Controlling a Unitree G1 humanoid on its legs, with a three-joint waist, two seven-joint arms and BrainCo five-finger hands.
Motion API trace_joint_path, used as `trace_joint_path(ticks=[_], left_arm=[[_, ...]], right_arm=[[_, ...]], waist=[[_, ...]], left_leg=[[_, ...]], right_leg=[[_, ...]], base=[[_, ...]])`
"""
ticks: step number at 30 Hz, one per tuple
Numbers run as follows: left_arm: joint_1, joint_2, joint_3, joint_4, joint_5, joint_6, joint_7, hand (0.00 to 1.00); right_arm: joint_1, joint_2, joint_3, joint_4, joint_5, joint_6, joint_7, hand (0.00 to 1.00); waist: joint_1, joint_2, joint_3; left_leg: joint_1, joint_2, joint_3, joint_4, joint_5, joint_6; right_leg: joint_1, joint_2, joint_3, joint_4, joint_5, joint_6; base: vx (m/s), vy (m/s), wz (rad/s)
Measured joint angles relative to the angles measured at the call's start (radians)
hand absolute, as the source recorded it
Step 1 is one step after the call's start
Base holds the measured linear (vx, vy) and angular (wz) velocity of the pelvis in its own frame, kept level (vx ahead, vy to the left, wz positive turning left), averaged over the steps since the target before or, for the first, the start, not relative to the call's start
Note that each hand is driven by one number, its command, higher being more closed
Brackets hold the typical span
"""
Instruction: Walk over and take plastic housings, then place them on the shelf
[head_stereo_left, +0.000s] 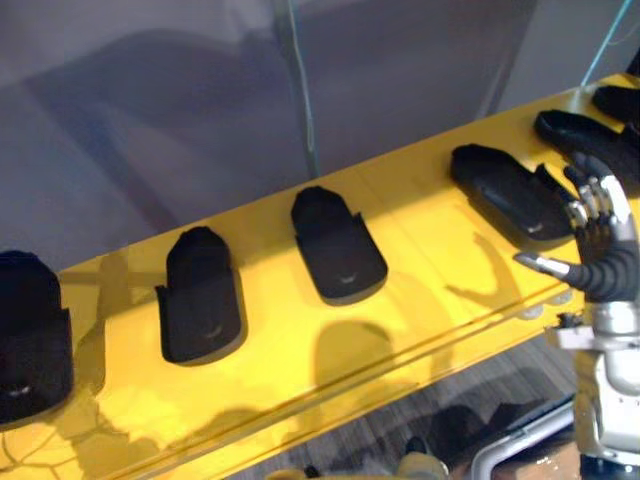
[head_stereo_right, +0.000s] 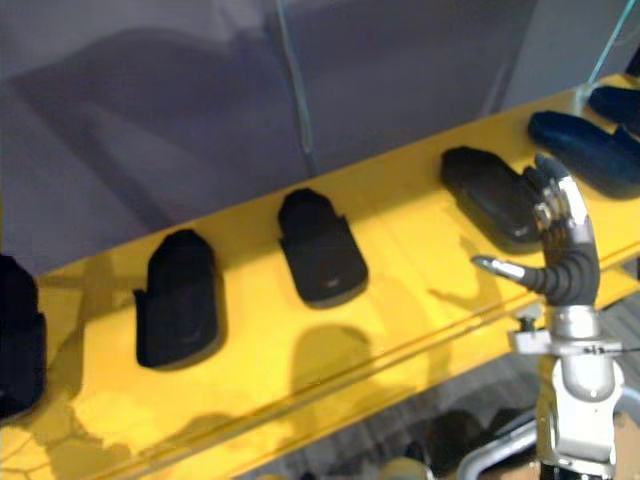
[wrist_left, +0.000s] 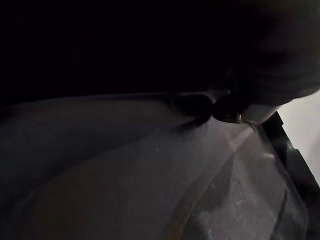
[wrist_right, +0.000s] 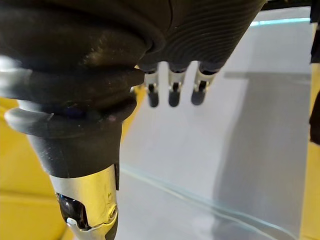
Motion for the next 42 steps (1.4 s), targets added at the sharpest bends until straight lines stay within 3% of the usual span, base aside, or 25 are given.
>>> trace_joint_path(ticks=[11, 17, 20, 21, 28, 35, 42], left_arm=[[0.01, 0.007, -0.053, 0.035, 0.01, -0.016, -0.076, 1.0], [0.026, 0.006, -0.087, 0.032, 0.01, -0.021, -0.058, 1.0], [0.031, 0.002, -0.088, 0.0, 0.01, -0.023, -0.007, 1.0], [0.032, 0.0, -0.088, -0.008, 0.01, -0.024, 0.01, 0.0], [0.019, -0.099, -0.091, -0.13, 0.009, -0.015, 0.181, 0.0], [-0.061, -0.136, -0.134, -0.132, -0.01, 0.006, 0.393, 0.0], [-0.083, -0.159, -0.137, -0.132, -0.037, 0.068, 0.456, 0.0]], right_arm=[[-0.002, -0.018, 0.027, 0.0, 0.02, 0.016, 0.024, 0.0], [-0.005, -0.028, 0.027, -0.001, 0.02, 0.02, 0.028, 0.0], [-0.017, -0.028, 0.025, -0.004, 0.021, 0.02, 0.029, 0.0], [-0.021, -0.028, 0.024, -0.006, 0.021, 0.02, 0.03, 0.0], [-0.068, -0.029, 0.02, -0.01, 0.069, 0.02, 0.098, 0.0], [-0.174, -0.04, 0.084, -0.011, 0.07, 0.02, 0.138, 0.0], [-0.19, -0.04, 0.107, -0.01, 0.071, 0.02, 0.151, 0.0]], waist=[[-0.002, 0.001, 0.001], [-0.002, 0.002, 0.002], [-0.002, -0.003, 0.016], [-0.003, -0.003, 0.021], [-0.006, 0.009, 0.069], [-0.011, -0.018, 0.115], [-0.016, -0.023, 0.141]], left_leg=[[-0.012, -0.003, -0.004, 0.016, 0.003, 0.002], [-0.019, -0.004, -0.007, 0.014, 0.004, 0.004], [-0.019, -0.005, -0.006, 0.014, 0.004, 0.005], [-0.019, -0.005, -0.005, 0.014, 0.004, 0.005], [-0.019, -0.003, -0.004, 0.014, 0.005, 0.005], [-0.02, -0.004, -0.004, 0.016, 0.004, 0.005], [-0.022, -0.005, -0.003, 0.021, 0.001, 0.008]], right_leg=[[-0.003, -0.005, -0.001, 0.005, -0.009, -0.011], [-0.013, -0.011, -0.004, 0.018, -0.008, -0.011], [-0.014, -0.013, -0.003, 0.019, -0.007, -0.01], [-0.014, -0.013, -0.003, 0.019, -0.007, -0.01], [-0.015, -0.012, -0.003, 0.023, -0.002, -0.001], [-0.017, -0.012, -0.003, 0.025, -0.001, -0.002], [-0.021, -0.012, -0.002, 0.034, -0.005, -0.007]], base=[[-0.02, 0.001, 0.01], [-0.02, 0.001, 0.02], [0.0, 0.0, 0.0], [0.0, 0.0, 0.0], [0.0, 0.0, 0.0], [0.0, 0.0, 0.0], [0.0, 0.0, 0.0]])
